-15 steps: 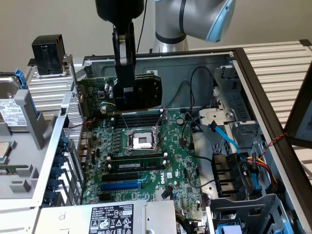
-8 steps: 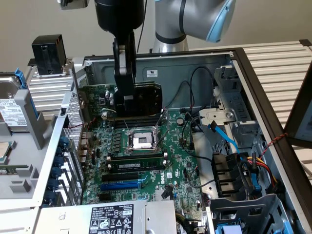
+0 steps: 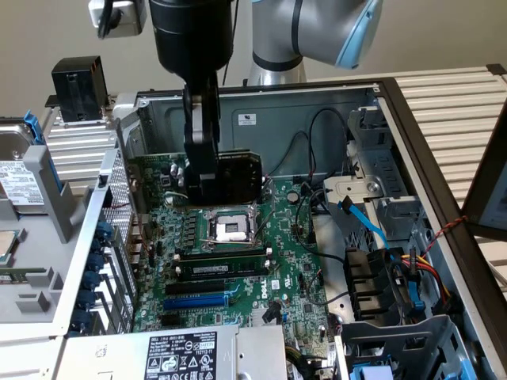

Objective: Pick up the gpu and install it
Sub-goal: 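Insert the gpu into the slot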

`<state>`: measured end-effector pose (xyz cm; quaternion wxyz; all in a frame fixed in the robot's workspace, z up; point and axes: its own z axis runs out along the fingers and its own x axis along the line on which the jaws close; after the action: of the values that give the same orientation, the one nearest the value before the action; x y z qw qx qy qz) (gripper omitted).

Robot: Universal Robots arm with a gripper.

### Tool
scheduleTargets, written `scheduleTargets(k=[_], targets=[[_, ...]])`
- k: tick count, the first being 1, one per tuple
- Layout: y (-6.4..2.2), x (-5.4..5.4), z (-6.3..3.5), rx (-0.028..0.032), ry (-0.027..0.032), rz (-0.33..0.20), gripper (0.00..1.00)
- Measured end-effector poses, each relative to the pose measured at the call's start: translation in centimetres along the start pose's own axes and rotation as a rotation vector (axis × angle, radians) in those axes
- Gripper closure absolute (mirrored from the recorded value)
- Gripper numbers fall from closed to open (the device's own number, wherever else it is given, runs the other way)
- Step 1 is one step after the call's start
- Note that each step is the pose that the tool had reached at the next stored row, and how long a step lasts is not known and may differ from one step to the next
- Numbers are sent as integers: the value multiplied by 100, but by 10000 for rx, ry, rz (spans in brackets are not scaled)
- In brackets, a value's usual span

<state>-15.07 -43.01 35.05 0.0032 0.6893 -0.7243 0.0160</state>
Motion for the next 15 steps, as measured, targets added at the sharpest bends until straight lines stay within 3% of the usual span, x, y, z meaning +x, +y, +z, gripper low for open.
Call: scheduleTargets(k=[15], targets=[[26,205,277,-5,5,190,72]])
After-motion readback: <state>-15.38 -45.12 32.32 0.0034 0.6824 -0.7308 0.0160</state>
